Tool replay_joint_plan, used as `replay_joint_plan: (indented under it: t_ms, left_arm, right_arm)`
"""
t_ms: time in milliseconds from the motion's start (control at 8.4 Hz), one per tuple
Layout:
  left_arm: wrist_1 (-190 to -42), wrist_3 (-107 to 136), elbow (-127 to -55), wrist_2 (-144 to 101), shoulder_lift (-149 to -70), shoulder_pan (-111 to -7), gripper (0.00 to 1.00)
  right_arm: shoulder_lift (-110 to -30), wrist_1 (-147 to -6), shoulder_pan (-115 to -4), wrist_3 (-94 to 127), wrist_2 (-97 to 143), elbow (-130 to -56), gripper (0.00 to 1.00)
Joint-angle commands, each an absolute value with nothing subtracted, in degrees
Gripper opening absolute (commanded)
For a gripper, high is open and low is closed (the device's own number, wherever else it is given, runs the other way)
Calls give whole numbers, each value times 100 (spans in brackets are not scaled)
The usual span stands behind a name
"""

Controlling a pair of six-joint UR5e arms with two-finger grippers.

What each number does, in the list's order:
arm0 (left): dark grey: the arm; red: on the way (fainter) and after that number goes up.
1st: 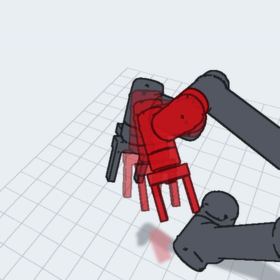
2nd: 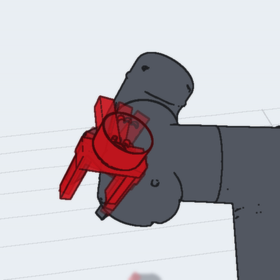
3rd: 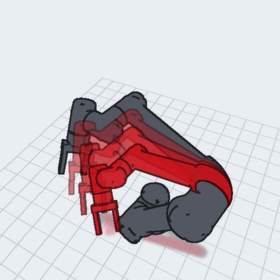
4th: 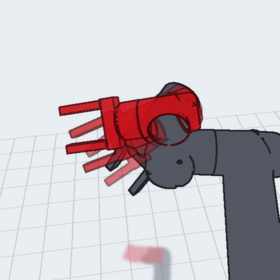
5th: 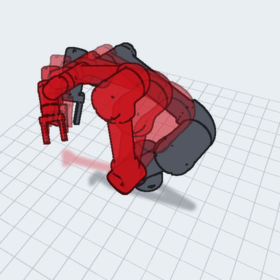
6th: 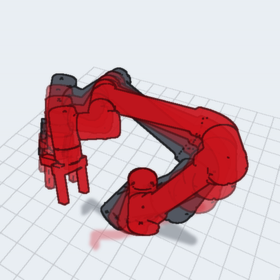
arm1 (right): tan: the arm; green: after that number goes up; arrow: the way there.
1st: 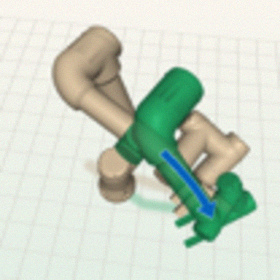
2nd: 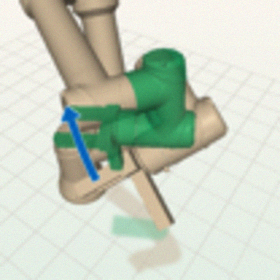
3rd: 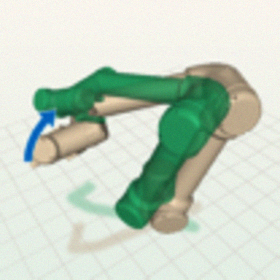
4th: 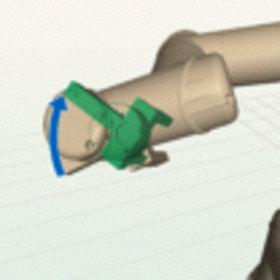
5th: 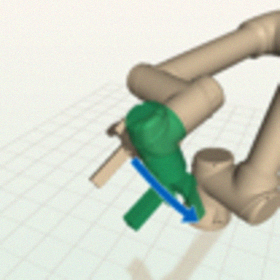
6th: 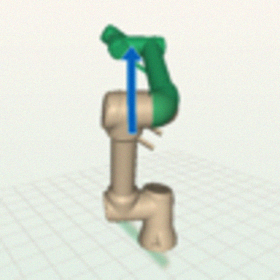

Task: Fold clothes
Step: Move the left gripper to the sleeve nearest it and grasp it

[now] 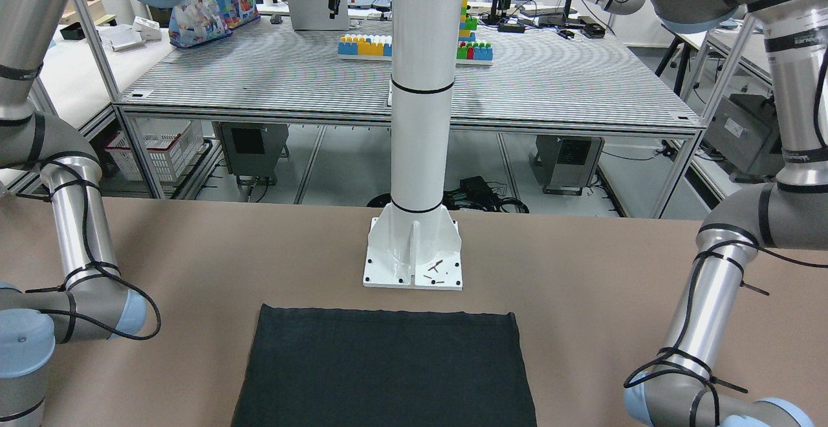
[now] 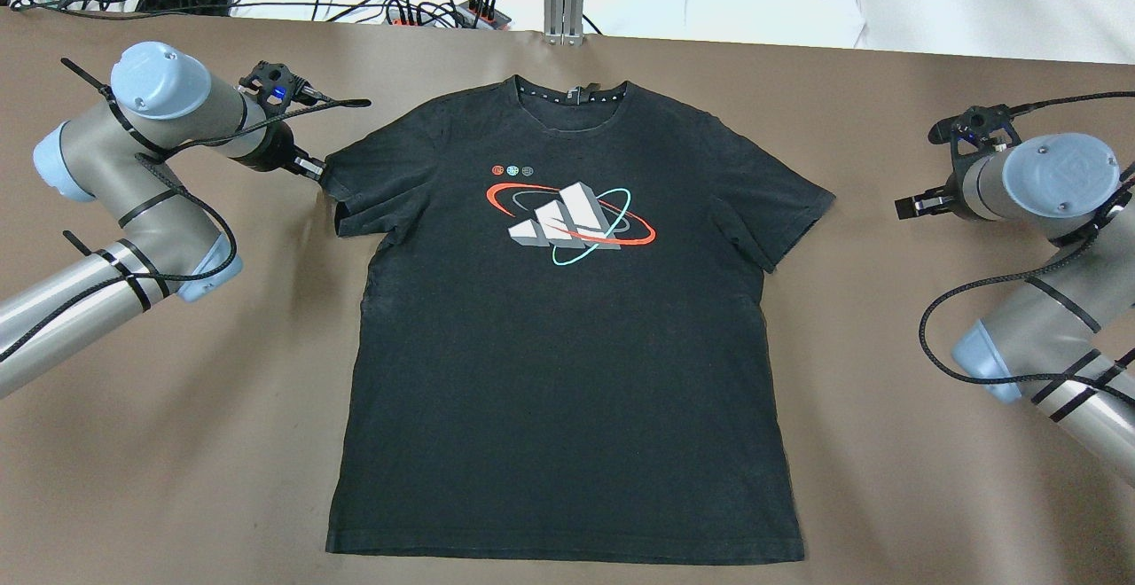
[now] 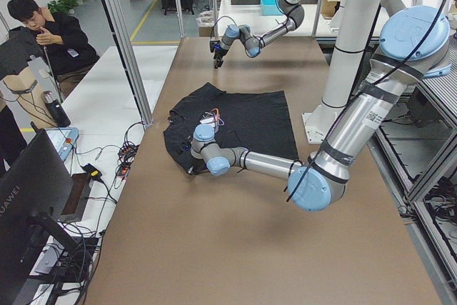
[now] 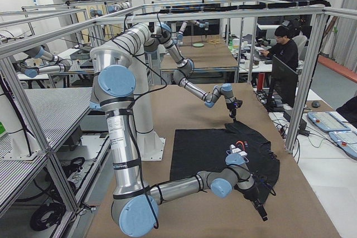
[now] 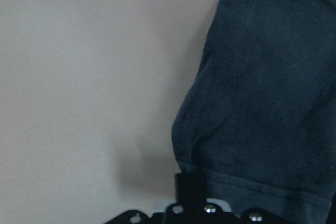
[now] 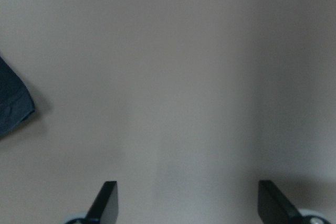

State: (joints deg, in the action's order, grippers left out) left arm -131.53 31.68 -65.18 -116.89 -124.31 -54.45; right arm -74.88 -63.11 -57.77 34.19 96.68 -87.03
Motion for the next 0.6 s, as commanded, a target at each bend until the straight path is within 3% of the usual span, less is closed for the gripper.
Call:
replay_joint_plan:
  t_ms: [0, 357, 476]
  left_arm:
    - [-13166, 3129, -6487, -11733, -12437, -5432, 57]
    - [-13166, 3120, -6434, -11690, -12436, -5432, 56]
    - [-13175, 3120, -6381, -11689, -12445, -5432, 36]
  right_arm:
    - [-7488, -6311, -5774, 3419, 9668, -8701, 94]
    - [-7488, -6311, -5774, 3419, 9668, -8710, 94]
    - [-7488, -6311, -5774, 3419, 9668, -8710, 94]
